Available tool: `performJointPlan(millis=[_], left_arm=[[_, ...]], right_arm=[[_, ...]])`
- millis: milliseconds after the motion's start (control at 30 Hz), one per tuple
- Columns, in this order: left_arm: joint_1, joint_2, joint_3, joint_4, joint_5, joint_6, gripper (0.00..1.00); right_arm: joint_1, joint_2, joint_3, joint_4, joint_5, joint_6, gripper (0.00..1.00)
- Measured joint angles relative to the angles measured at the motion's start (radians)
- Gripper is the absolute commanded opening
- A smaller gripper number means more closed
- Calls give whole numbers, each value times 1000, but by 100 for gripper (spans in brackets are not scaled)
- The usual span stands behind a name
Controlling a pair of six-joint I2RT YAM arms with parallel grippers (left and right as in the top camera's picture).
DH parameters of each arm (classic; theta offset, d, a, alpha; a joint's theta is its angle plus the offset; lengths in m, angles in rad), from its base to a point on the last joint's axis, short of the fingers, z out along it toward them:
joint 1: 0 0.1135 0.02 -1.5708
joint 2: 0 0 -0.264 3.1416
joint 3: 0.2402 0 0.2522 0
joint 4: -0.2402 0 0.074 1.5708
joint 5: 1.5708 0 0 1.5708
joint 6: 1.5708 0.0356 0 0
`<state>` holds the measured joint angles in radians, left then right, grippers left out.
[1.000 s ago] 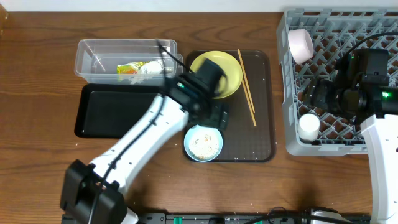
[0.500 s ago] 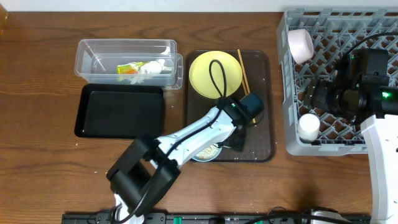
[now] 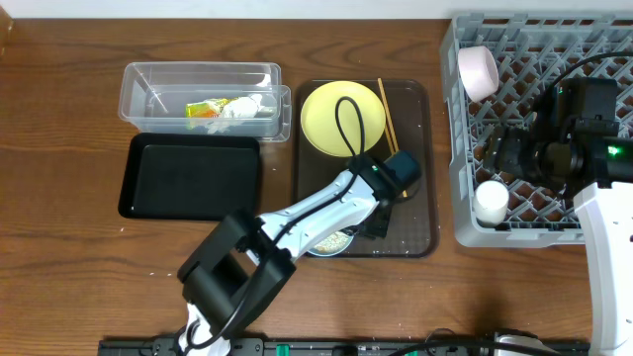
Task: Sort waste into correct bins and load items into the dishwasher rack
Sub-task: 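Reach the left gripper to the blue bowl of rice and grasp it, then carry the blue bowl over the black tray and tip out the rice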
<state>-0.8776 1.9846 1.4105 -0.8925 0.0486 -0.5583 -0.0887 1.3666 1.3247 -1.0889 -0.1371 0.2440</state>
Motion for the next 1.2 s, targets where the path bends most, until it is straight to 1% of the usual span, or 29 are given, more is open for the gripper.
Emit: performJointPlan(millis=[33, 100, 433, 533, 633, 767, 900, 1067, 1200], left_arm=[[-1, 7, 0, 0, 0, -3, 22], [-2, 18, 0, 0, 0, -11, 6], [0, 5, 0, -14, -10, -5, 6], [16, -30, 1, -44, 8, 21, 6], [60, -89, 6, -62, 59, 50, 6], [169, -213, 14, -90, 135, 85, 7], [340, -336, 27, -135, 220, 141, 6], [556, -384, 34, -181, 328, 235, 6], [744, -382, 16, -179, 478, 332, 6]], right_arm=[[0, 0, 0, 0, 0, 0, 77], [0, 0, 0, 0, 0, 0, 77], [0, 0, 0, -1, 11, 0, 78], [0, 0, 0, -1, 16, 0, 78], [0, 0, 0, -1, 19, 0, 78], [0, 0, 0, -1, 20, -3, 78], [0, 0, 0, -1, 22, -10, 78], [0, 0, 0, -1, 22, -13, 78], [0, 0, 0, -8, 22, -14, 78]])
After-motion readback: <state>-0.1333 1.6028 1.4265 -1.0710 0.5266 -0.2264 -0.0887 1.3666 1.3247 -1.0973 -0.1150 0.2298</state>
